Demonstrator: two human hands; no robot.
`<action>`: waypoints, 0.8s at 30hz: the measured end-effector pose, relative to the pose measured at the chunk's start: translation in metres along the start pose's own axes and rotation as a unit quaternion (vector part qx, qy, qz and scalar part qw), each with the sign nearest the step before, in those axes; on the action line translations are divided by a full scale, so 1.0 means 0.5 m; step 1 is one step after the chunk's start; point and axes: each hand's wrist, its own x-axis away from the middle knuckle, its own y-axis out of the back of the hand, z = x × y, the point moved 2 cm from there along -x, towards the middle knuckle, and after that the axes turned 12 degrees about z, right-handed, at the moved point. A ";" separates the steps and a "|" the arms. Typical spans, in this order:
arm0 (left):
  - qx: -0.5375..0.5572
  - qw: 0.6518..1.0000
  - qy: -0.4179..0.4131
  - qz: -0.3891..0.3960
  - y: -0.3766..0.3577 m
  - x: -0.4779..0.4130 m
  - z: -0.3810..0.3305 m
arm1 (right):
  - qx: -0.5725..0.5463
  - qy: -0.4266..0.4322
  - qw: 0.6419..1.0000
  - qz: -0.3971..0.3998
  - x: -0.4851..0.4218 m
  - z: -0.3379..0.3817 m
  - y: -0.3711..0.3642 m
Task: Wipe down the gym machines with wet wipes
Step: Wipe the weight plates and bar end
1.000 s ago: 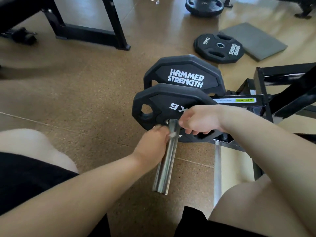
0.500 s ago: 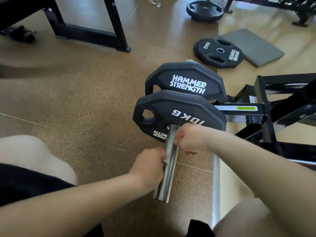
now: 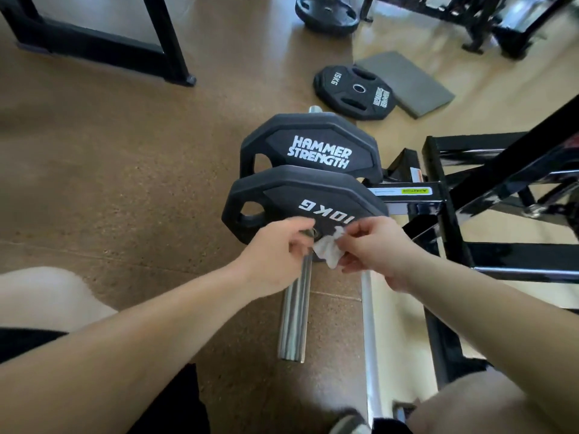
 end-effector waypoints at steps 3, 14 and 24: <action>-0.057 0.998 0.033 -0.015 0.007 0.005 0.030 | 0.072 -0.060 0.995 -0.026 -0.036 -0.028 -0.005; -0.093 0.995 0.027 0.032 0.022 0.026 0.057 | -0.114 0.015 0.962 -0.246 -0.093 -0.100 -0.190; -0.148 0.985 0.028 0.080 0.018 0.000 0.057 | 0.006 -0.194 0.977 -0.084 0.079 -0.135 -0.228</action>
